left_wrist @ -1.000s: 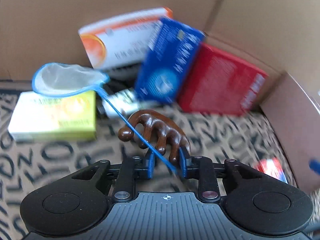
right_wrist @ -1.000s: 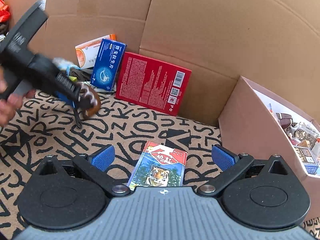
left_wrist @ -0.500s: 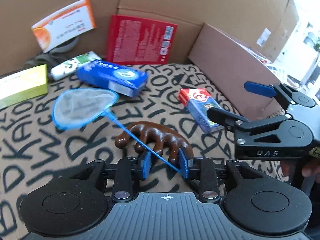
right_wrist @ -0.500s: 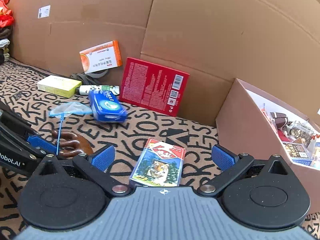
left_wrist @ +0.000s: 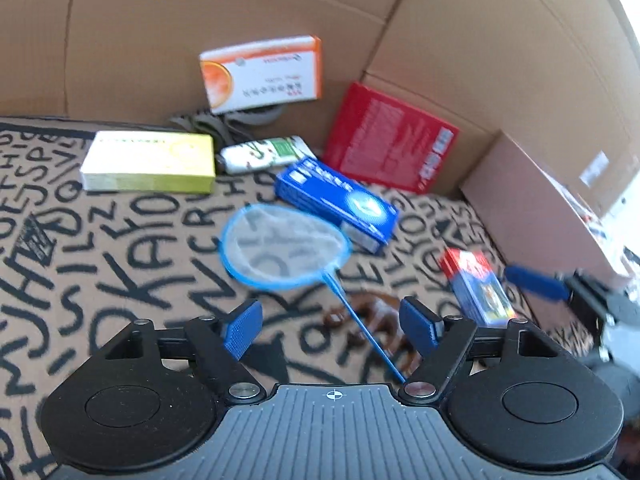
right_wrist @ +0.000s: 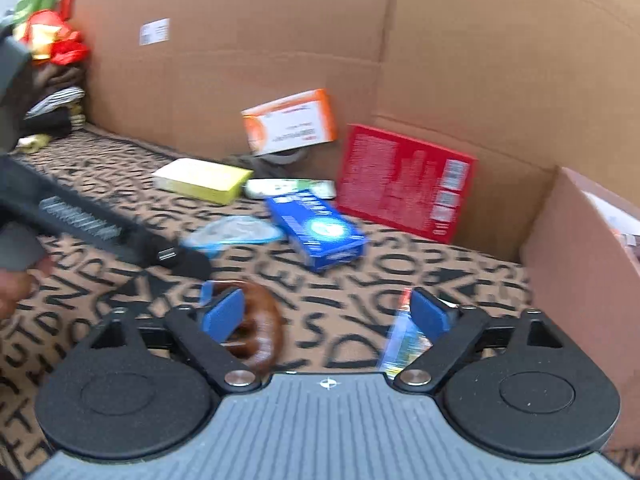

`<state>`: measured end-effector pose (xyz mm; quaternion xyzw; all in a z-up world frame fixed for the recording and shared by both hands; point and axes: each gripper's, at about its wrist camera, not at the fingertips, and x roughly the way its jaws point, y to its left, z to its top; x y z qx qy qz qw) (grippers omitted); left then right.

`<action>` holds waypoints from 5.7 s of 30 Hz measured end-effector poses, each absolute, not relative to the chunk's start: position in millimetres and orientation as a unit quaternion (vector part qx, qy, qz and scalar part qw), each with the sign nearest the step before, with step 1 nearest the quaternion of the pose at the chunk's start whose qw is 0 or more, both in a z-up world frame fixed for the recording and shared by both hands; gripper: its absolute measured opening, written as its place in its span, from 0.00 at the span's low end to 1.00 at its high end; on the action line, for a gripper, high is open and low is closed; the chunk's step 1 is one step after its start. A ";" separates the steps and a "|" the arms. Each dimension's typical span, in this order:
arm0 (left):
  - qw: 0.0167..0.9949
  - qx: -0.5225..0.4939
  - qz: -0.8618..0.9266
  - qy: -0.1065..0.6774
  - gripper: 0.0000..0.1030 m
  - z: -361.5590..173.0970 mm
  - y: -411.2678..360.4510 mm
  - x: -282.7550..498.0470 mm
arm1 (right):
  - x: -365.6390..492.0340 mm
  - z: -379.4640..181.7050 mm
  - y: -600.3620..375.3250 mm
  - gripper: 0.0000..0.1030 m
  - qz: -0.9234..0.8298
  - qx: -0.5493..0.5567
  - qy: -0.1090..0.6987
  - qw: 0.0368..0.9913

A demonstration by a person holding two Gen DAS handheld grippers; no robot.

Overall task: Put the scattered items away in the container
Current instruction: 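Close the left gripper on the blue net handle while the right gripper also grips it, then lift the blue net with both grippers and carry it over the pink box, then open both grippers to drop the blue net into the pink box, then move both tools back to the brown wooden comb on the rug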

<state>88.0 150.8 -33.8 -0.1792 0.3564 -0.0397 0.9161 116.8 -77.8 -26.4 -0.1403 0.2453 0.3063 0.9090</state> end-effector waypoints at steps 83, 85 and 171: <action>0.915 -0.142 -0.243 0.290 0.14 77.3 7.6 148.9 | 74.2 16.9 -217.4 0.02 0.233 -0.069 0.207 0.948; 0.915 -0.129 -0.255 0.283 0.14 89.4 -8.6 158.1 | 77.9 25.3 -230.5 0.02 0.218 -0.071 0.194 0.954; 0.908 -0.145 -0.085 0.384 0.87 -50.6 124.8 120.7 | 88.4 -37.0 -92.1 0.93 0.328 -0.159 0.253 0.896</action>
